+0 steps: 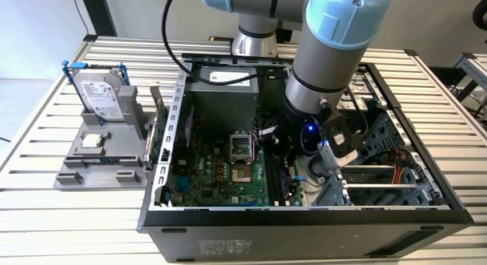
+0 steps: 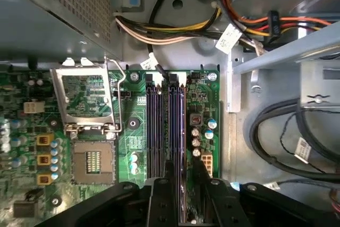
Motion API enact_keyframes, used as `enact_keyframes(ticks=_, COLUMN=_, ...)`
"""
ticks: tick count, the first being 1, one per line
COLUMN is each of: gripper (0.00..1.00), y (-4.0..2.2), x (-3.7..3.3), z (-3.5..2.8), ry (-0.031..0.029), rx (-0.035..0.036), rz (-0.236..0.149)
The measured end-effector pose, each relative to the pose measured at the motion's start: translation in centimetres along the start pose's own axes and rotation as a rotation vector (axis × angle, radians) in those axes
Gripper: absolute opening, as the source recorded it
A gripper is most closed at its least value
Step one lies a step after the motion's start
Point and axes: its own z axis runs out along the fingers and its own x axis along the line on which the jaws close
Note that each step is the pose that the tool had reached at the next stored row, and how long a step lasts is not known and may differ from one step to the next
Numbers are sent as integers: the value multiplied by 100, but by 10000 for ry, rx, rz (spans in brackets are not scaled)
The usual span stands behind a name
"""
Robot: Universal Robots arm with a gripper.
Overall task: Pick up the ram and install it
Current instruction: 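Insert the ram into the slot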
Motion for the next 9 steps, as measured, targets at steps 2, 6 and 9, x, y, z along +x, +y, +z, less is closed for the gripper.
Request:
enact_keyframes(ticks=2, gripper=100, y=2, x=0, z=-91, ry=0, rx=0, rz=0)
enact_keyframes(ticks=6, gripper=100, y=7, x=-1, z=-275, ry=1, rx=2, rz=-1)
enact_keyframes(ticks=9, gripper=100, y=10, x=-1, z=-388, ry=1, rx=2, rz=-1)
